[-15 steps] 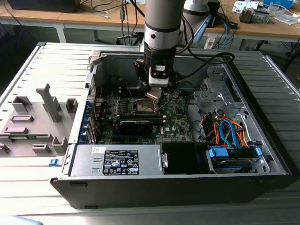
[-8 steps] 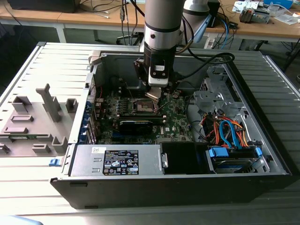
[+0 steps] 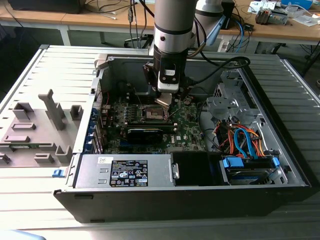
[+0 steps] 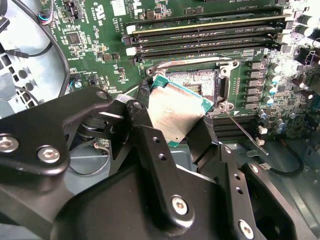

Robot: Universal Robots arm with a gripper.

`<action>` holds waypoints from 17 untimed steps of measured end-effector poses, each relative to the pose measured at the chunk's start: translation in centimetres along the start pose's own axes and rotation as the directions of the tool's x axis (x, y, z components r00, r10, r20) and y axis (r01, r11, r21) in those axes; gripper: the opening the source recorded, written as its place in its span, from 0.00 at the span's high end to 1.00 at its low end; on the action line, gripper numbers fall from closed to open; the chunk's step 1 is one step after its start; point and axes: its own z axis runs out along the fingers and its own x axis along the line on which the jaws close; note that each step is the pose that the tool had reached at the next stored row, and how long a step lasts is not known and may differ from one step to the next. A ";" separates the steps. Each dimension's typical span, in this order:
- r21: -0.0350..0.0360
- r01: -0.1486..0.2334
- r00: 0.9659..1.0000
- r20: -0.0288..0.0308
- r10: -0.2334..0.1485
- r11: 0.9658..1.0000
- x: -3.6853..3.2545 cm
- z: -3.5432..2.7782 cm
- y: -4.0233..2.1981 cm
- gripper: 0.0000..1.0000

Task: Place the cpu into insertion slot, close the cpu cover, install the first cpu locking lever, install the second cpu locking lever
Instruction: 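Place the cpu into insertion slot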

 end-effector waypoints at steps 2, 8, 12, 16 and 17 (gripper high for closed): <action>0.000 -0.002 1.000 0.000 0.002 1.000 0.00 0.00 0.00 0.45; 0.000 -0.006 1.000 0.001 0.006 1.000 0.00 0.00 0.00 0.45; 0.000 -0.008 1.000 0.001 0.008 1.000 0.00 0.01 0.00 0.45; 0.000 -0.010 1.000 0.001 0.010 1.000 0.00 0.00 0.00 0.45; 0.000 -0.010 1.000 0.001 0.010 1.000 0.00 0.00 0.00 0.45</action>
